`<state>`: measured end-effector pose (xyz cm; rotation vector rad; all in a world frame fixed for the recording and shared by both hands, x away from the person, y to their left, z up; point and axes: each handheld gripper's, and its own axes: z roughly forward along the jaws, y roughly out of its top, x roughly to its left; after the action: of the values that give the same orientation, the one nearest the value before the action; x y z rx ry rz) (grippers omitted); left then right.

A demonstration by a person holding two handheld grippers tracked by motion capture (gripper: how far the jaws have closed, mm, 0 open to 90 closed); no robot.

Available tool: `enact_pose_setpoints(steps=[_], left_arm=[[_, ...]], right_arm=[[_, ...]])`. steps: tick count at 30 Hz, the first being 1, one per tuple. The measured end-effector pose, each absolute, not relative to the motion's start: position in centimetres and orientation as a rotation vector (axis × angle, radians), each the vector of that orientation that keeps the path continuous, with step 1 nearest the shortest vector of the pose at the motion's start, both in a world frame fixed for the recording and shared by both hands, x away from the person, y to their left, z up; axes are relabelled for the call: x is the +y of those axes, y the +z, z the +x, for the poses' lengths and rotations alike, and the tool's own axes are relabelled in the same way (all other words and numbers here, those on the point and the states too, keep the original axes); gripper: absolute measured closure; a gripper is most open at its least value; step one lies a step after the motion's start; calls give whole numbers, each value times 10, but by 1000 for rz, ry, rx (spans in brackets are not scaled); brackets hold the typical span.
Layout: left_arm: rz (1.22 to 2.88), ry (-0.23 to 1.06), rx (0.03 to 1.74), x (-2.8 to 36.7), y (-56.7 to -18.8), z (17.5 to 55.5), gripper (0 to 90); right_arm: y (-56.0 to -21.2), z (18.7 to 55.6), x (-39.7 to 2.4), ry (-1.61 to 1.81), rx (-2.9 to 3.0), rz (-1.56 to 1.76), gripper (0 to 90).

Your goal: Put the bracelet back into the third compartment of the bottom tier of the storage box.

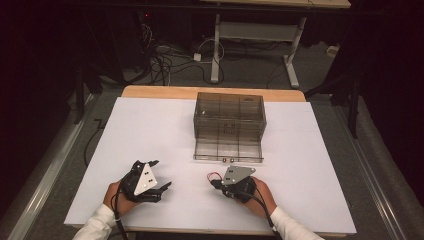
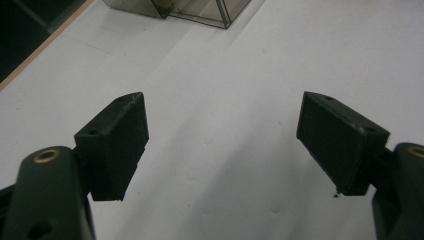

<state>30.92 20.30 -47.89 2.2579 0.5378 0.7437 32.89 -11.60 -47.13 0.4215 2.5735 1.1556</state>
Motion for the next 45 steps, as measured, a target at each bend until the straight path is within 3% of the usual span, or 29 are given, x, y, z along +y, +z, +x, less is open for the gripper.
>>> enact_pose_setpoints(steps=[45], left_arm=[[2251,752,541,204,-478,309,196]], right_arm=[[-428,328,-164,1285,2346,503,900]])
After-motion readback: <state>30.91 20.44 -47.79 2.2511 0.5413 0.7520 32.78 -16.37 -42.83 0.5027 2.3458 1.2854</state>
